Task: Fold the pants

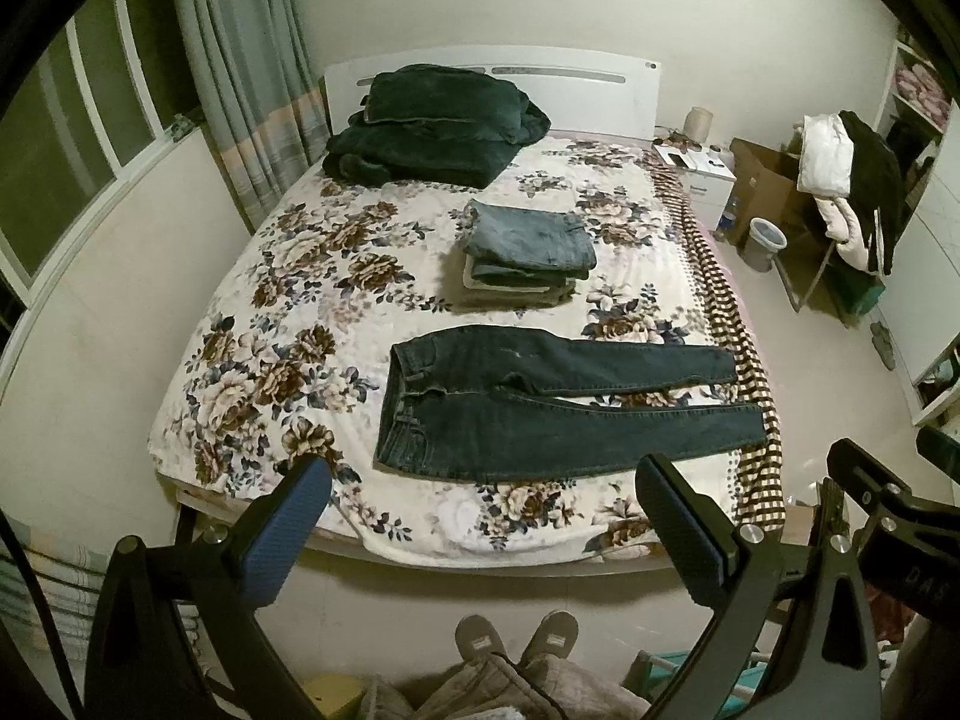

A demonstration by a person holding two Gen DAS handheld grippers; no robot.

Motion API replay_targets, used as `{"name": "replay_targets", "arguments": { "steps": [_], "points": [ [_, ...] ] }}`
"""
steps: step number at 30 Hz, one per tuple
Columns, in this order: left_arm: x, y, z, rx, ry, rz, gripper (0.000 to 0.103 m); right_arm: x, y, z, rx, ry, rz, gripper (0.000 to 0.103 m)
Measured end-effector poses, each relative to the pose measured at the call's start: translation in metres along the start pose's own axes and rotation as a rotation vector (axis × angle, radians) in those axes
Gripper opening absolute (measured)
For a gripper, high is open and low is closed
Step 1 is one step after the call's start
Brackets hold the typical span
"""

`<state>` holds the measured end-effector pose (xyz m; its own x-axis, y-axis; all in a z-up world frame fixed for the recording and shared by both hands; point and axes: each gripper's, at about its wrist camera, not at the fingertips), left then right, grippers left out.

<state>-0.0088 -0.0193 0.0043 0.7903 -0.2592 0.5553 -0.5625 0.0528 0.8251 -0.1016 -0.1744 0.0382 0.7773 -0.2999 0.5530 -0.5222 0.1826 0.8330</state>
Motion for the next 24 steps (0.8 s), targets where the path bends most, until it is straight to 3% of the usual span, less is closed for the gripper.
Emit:
{"name": "replay_targets", "arguments": {
  "steps": [6,13,19,24],
  "points": [
    [0.003,-0.012,-0.007,-0.015,-0.009,0.000,0.103,0.001,-0.009,-0.001,-0.017,-0.025,-0.008,0.103],
    [0.027,-0.070,-0.016,-0.041,-0.027,-0.025,0.103,0.020,-0.053,-0.009,-0.015,-0.077,0.016,0.103],
    [0.060,-0.159,-0.011,0.010,-0.047,-0.085,0.103,0.059,-0.160,-0.013,-0.033,-0.068,-0.036,0.103],
    [0.084,-0.242,0.013,0.108,-0.130,-0.118,0.103,0.098,-0.272,-0.004,-0.047,0.007,-0.096,0.103]
  ]
}}
Point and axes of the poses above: each gripper's, at about its wrist camera, not at the fingertips, and y roughly against the way its jaws point, z to its right, x to its top, and after that the axes turned 8 degrees about -y, right-handed
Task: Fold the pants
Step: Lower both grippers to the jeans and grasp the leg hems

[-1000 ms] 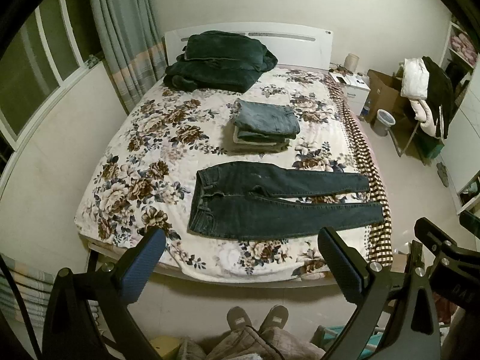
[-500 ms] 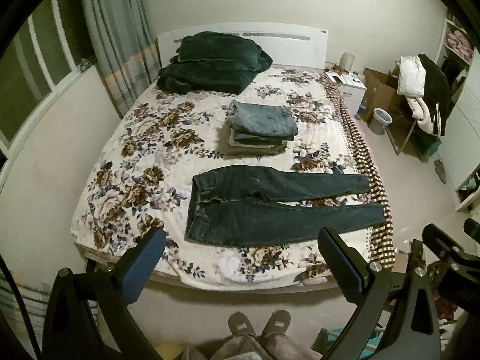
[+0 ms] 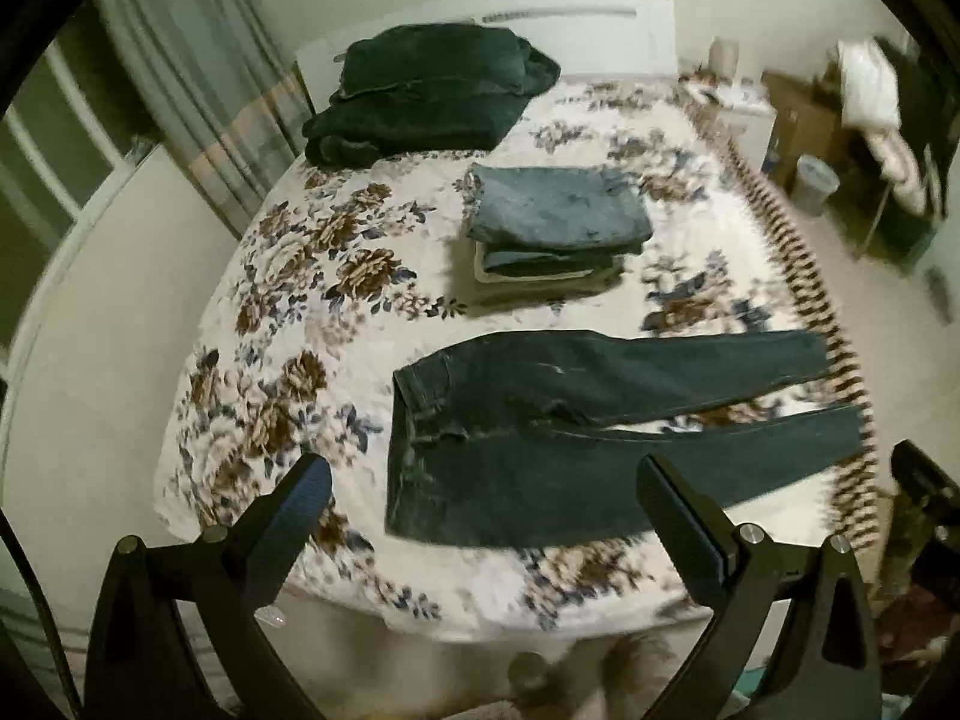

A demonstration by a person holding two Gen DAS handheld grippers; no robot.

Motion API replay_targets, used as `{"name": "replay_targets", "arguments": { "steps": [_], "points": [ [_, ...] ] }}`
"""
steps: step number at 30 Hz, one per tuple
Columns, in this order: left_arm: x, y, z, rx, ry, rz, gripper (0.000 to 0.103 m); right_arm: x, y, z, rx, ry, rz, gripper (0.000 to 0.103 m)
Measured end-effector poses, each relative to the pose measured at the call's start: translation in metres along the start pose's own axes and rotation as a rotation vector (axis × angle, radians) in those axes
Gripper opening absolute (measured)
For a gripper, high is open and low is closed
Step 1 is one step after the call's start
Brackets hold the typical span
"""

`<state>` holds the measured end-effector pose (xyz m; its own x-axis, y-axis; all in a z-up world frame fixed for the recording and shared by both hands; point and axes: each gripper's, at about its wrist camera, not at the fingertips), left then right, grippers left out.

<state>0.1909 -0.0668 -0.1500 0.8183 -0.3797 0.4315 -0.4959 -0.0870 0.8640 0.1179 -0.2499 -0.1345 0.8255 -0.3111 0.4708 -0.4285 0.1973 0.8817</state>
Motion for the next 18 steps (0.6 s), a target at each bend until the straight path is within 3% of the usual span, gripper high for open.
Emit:
{"name": "replay_targets", "arguments": {
  "steps": [5,9,12,18],
  "points": [
    [0.050,-0.109,0.044,0.070,-0.083,-0.105,0.103,0.055,-0.144,0.012,0.009,0.062,-0.143,0.103],
    [0.081,-0.209,0.086,0.101,-0.193,-0.150,0.103,0.086,-0.286,0.014,-0.011,0.158,-0.225,0.103],
    [0.095,-0.289,0.113,0.074,-0.287,-0.204,0.103,0.102,-0.395,0.009,-0.032,0.205,-0.297,0.103],
    [0.115,-0.439,0.158,0.010,-0.443,-0.288,0.103,0.107,-0.561,-0.004,-0.082,0.346,-0.402,0.103]
  ]
}}
Point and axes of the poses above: each gripper's, at about its wrist camera, not at the fingertips, and y roughly against the way its jaws point, z to its right, x to its top, and after that the axes turned 8 degrees about -y, right-handed
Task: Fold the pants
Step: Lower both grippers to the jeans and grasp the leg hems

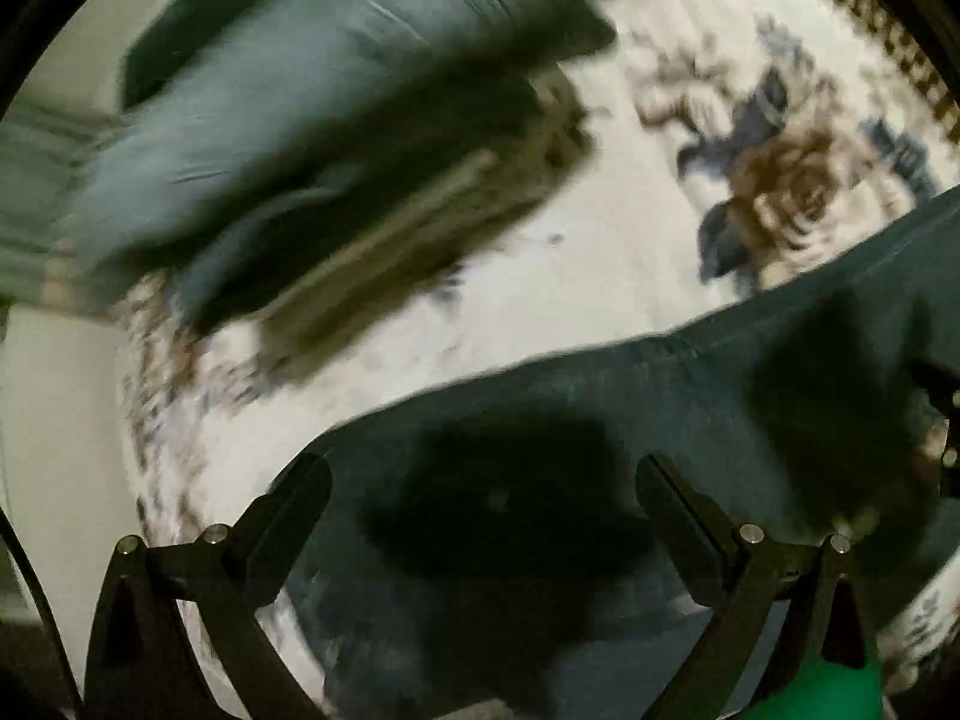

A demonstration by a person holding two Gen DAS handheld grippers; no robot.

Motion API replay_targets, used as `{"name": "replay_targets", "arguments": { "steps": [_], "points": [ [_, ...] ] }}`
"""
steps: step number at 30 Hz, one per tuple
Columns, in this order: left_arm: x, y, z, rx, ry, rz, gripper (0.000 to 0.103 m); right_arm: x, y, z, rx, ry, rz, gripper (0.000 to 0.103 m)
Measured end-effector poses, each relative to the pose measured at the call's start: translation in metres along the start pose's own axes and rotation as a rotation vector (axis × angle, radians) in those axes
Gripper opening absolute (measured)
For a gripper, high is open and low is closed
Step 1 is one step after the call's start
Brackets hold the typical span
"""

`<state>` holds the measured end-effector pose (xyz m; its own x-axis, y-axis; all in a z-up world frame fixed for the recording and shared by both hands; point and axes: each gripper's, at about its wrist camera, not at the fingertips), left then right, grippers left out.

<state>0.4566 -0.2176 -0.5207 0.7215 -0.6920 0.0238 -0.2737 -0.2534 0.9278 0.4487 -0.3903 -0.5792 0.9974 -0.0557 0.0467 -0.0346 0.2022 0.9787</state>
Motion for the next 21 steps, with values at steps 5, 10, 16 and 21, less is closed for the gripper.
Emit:
{"name": "replay_targets", "arguments": {
  "steps": [5,10,16,21],
  "points": [
    [0.041,-0.072,0.020,-0.129,-0.165,-0.077,0.103,0.039,-0.083,-0.015,0.023,0.154,-0.129,0.102],
    [0.050,-0.096,0.024,-0.277,-0.276,-0.082,0.084,0.059,-0.108,-0.025,0.110,0.254,-0.170,0.087],
    [0.036,-0.078,0.028,-0.289,-0.323,-0.013,0.023,0.057,-0.105,-0.044,0.164,0.285,-0.163,0.012],
    [0.023,-0.052,0.015,-0.281,-0.252,0.045,0.005,0.044,-0.092,-0.044,0.171,0.220,-0.095,0.007]
  ]
}}
Point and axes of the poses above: each gripper's, at about its wrist camera, not at the fingertips, and y roughly against the way its jaws point, z to its right, x to its top, and after that the axes turned 8 degrees about -y, right-handed
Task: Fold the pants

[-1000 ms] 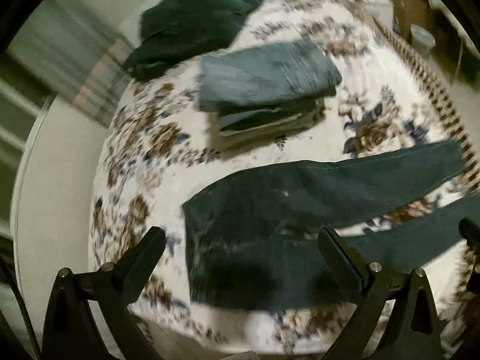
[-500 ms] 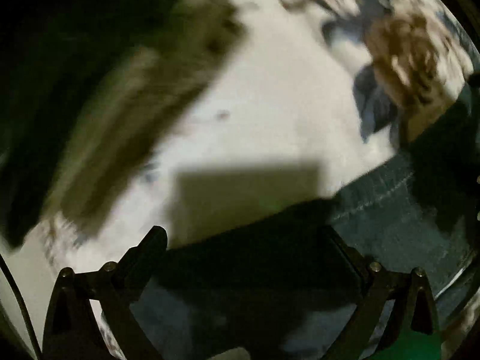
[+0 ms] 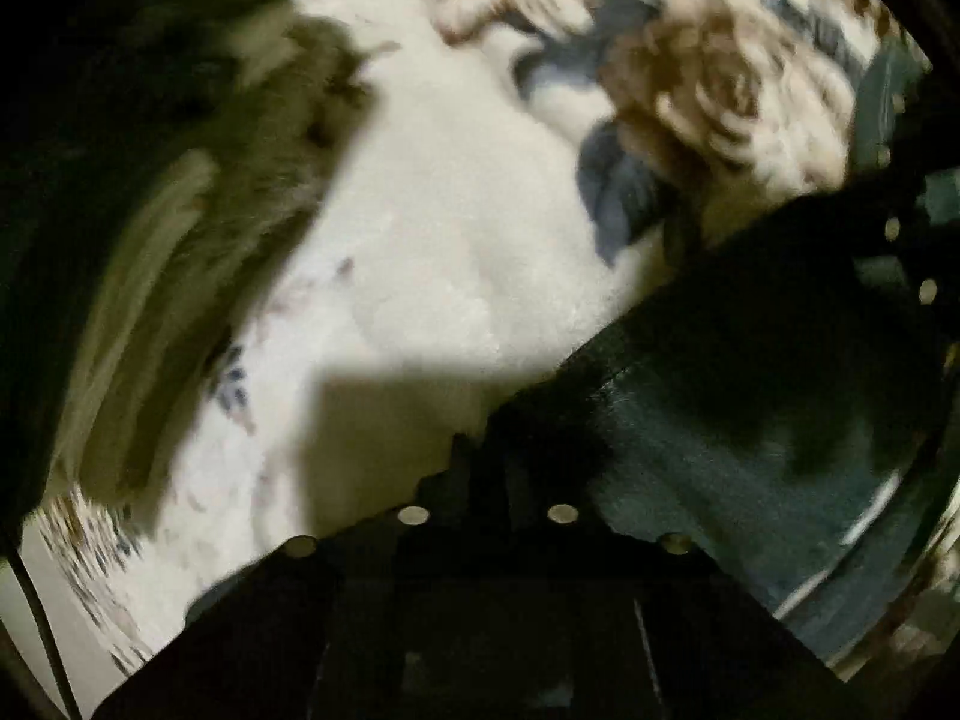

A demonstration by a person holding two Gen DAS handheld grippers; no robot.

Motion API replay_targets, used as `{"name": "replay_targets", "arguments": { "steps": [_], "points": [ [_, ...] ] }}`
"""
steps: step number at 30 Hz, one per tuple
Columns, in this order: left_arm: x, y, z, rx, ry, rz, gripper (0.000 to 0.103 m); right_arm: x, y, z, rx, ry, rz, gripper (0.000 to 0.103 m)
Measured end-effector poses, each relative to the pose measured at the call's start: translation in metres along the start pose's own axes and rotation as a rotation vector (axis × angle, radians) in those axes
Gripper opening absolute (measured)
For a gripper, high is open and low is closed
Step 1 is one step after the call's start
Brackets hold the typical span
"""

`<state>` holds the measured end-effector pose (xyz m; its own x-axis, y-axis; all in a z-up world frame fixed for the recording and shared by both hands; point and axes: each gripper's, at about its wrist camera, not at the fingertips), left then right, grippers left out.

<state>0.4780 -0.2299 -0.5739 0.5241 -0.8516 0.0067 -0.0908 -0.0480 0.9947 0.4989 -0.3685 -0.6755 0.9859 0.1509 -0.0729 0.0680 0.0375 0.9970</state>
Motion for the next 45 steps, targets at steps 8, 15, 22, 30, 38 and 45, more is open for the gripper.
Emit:
{"name": "replay_targets", "arguments": {
  "steps": [8,15,22,30,38,45],
  "points": [
    [-0.058,0.080,0.011,-0.021,0.240,0.144,0.004,-0.061,0.045,0.001,0.046,-0.091,0.132,0.006],
    [-0.117,0.081,0.071,-0.094,0.504,0.200,0.003,-0.159,0.112,-0.033,0.103,-0.128,0.173,0.006],
    [-0.186,0.048,0.137,-0.239,0.666,0.156,0.003,-0.250,0.087,-0.065,0.094,-0.159,0.101,0.006],
    [-0.208,-0.023,0.170,-0.326,0.732,0.106,0.003,-0.299,0.016,-0.097,-0.004,-0.128,0.010,0.006],
    [-0.222,-0.014,0.171,-0.287,0.797,0.086,0.029,-0.308,0.008,-0.102,-0.001,-0.172,0.000,0.022],
    [-0.234,0.031,0.159,-0.111,0.821,0.134,0.076,-0.314,0.062,-0.098,0.109,-0.257,0.049,0.089]
  ]
}}
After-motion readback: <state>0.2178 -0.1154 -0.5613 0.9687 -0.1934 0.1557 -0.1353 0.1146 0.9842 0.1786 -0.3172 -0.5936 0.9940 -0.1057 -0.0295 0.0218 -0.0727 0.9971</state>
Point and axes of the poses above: each gripper's, at about its wrist camera, not at the fingertips, and y roughly against the way its jaws point, z to its right, x to its top, and after that the axes turned 8 degrees about -y, right-handed
